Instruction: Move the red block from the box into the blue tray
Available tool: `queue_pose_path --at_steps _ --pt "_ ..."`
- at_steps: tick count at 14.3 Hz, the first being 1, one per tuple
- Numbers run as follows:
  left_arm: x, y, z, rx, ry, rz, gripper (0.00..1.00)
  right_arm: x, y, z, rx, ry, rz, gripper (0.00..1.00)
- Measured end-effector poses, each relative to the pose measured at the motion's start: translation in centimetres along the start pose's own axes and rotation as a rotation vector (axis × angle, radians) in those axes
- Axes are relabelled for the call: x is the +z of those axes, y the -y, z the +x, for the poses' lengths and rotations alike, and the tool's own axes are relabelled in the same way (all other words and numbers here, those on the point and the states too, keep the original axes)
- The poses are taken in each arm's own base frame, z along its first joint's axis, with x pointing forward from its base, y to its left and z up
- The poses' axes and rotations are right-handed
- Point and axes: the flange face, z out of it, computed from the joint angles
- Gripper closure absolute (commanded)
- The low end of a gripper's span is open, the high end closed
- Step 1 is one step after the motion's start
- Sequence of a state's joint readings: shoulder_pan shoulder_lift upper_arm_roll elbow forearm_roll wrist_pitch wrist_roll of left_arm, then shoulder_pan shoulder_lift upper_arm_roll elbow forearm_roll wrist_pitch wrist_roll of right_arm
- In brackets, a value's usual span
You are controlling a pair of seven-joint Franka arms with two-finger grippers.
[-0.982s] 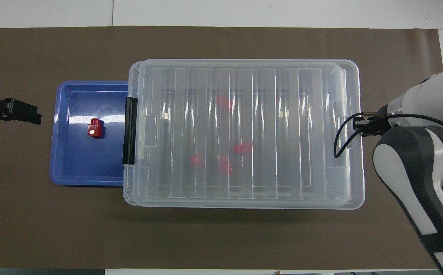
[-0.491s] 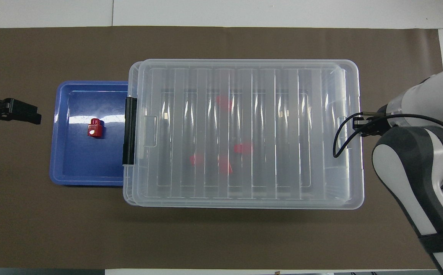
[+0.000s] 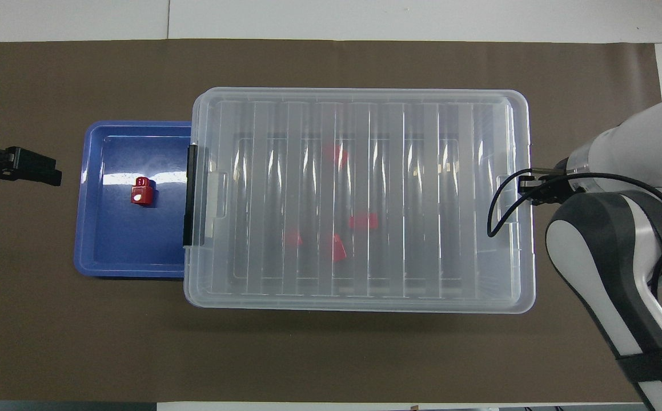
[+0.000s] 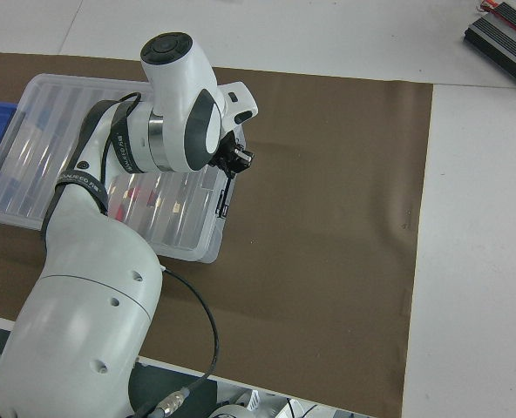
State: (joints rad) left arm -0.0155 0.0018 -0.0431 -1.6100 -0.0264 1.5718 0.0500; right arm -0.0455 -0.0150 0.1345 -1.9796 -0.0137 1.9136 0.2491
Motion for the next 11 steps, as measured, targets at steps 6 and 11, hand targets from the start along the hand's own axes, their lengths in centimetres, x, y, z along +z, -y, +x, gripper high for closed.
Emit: queue_pose_path --at_steps 6,11 --pt "0.0 0.0 0.0 0.0 0.0 0.0 0.0 -0.2 0.2 -0.1 -0.003 -0.003 0.0 1.0" --pt "0.0 0.0 0.0 0.0 0.001 0.0 0.0 -2.9 0.0 0.1 -0.001 0.005 -0.002 1.0"
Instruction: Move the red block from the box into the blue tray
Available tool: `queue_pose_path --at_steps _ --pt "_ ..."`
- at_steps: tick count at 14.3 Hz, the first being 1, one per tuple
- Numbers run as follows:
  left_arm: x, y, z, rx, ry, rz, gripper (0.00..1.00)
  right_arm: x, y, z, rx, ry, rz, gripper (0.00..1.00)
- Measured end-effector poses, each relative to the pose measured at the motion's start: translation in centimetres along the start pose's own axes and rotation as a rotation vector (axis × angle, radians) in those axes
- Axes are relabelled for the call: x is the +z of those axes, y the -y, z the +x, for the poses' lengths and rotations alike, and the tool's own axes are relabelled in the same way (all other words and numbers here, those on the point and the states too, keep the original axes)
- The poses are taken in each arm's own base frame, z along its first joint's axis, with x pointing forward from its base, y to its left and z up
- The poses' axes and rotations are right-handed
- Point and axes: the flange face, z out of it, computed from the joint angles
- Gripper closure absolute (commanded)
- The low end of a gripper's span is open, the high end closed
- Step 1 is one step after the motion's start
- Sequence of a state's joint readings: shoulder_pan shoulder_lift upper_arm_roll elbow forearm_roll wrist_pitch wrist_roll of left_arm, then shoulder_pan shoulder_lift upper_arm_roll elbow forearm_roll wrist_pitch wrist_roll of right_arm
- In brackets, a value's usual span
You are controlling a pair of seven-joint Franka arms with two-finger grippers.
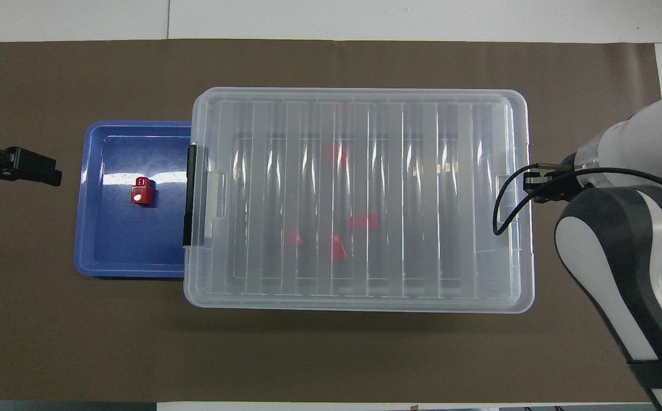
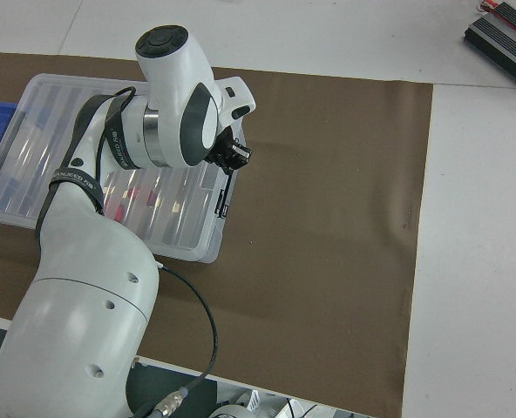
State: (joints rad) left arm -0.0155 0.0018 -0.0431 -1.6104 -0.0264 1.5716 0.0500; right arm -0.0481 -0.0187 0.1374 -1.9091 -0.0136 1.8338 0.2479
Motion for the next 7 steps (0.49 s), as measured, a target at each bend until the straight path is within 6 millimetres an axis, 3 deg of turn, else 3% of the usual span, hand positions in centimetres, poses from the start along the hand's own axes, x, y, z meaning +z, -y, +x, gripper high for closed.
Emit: queue_pose_path --at_steps 2,3,4,7 --pt "0.0 0.0 0.0 0.0 0.0 0.0 0.0 -3.2 -0.9 0.0 -0.002 0.015 -0.003 1.0" --pt "0.0 0.0 0.0 0.0 0.0 0.0 0.0 -5.3 -1.9 -0.1 0.004 0.025 -0.005 0.81" --pt "0.0 0.0 0.0 0.0 0.0 0.0 0.0 -7.3 -2.7 -0.4 0.009 0.032 -0.006 0.01" --pt "0.0 0.0 0.0 0.0 0.0 0.0 0.0 -11.1 -3.8 -1.9 -0.011 0.052 -0.011 0.0"
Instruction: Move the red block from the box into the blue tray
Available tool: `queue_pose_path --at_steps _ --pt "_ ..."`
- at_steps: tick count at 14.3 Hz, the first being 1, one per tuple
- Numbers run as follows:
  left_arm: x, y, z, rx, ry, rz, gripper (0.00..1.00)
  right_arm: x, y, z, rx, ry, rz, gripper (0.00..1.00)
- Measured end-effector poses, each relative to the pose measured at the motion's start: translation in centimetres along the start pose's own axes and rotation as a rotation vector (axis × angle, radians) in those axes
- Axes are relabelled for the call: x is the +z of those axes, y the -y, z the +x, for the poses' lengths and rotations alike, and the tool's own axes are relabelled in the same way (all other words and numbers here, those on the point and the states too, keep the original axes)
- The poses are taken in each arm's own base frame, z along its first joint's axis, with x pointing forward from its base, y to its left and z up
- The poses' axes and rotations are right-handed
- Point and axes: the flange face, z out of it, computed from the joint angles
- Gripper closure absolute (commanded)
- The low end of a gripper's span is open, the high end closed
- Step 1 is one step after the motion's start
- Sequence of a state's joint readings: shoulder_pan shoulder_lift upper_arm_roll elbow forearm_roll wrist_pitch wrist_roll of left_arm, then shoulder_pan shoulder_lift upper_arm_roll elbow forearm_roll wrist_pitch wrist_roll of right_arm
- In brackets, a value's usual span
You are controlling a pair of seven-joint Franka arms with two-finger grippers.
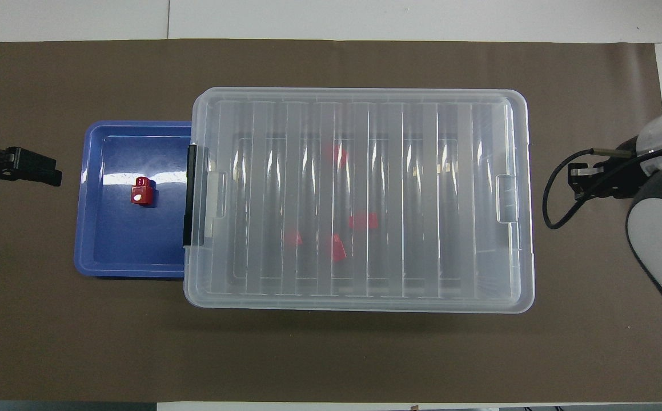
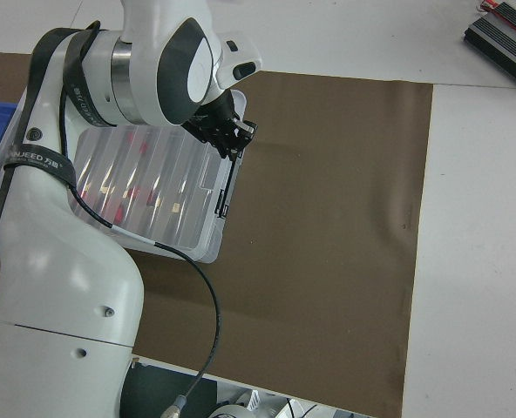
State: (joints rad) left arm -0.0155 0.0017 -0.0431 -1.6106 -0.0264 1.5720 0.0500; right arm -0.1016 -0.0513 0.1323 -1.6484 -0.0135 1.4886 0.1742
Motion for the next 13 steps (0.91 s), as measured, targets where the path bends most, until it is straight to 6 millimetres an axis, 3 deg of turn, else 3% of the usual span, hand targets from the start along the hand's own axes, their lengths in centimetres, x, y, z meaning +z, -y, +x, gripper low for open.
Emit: queue_pose_path --at_steps 2,8,13 --pt "0.0 0.0 0.0 0.0 0.0 0.0 0.0 -0.5 -0.7 -0.3 -0.017 -0.001 0.0 0.0" --pt "0.0 0.0 0.0 0.0 0.0 0.0 0.0 0.4 -7.3 0.6 -0.011 0.019 0.012 0.0" --pt "0.0 0.0 0.0 0.0 0.0 0.0 0.0 1.0 -5.7 1.3 -0.045 0.012 0.011 0.0"
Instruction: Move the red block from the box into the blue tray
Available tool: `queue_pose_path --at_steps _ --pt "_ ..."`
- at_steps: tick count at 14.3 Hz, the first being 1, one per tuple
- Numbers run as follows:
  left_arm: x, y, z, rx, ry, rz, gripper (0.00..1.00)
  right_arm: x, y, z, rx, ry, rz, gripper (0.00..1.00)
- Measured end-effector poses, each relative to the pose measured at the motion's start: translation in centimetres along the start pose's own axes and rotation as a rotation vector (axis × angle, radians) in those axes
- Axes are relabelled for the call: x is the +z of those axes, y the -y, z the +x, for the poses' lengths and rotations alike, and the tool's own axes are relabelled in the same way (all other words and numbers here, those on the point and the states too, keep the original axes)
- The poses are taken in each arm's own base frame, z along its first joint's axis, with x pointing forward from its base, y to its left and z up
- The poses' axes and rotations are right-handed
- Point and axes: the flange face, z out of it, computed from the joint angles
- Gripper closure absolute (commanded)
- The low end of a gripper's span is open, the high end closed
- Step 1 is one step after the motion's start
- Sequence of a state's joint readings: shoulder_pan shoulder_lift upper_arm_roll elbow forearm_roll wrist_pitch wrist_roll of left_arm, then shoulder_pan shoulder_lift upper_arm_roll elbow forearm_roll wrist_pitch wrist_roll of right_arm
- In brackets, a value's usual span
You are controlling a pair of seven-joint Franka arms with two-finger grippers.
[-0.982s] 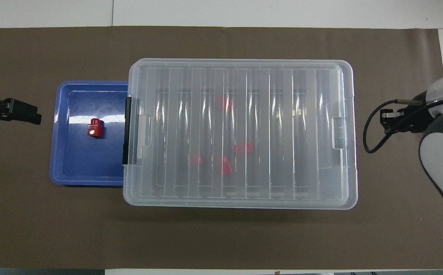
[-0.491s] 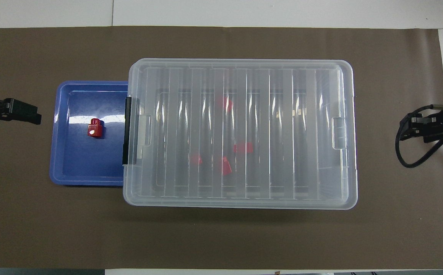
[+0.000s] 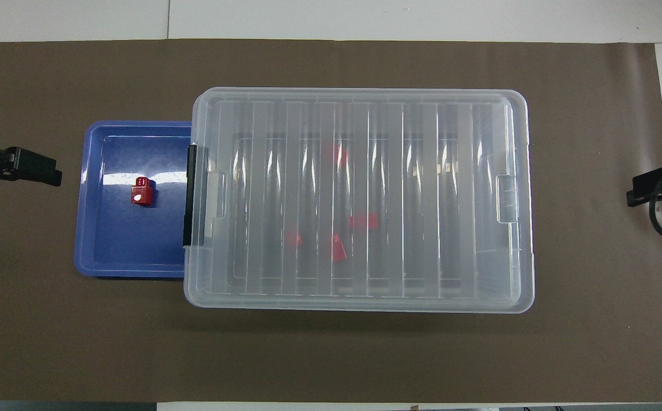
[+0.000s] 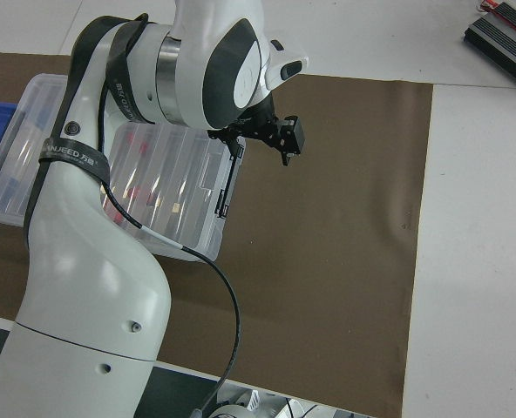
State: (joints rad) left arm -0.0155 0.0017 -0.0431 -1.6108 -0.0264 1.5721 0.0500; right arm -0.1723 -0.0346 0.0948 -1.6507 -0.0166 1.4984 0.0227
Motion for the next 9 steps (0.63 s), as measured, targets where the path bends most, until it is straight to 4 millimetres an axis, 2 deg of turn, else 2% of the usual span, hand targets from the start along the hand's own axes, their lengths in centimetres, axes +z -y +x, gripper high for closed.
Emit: queue_pose_path --at_steps 4,9 --pt "0.0 0.0 0.0 0.0 0.0 0.0 0.0 -0.03 -1.06 0.11 0.019 -0.006 0.004 0.0" --pt "0.01 0.0 0.0 0.0 0.0 0.0 0.0 -0.41 -0.54 0.52 0.009 -0.046 0.003 0.0"
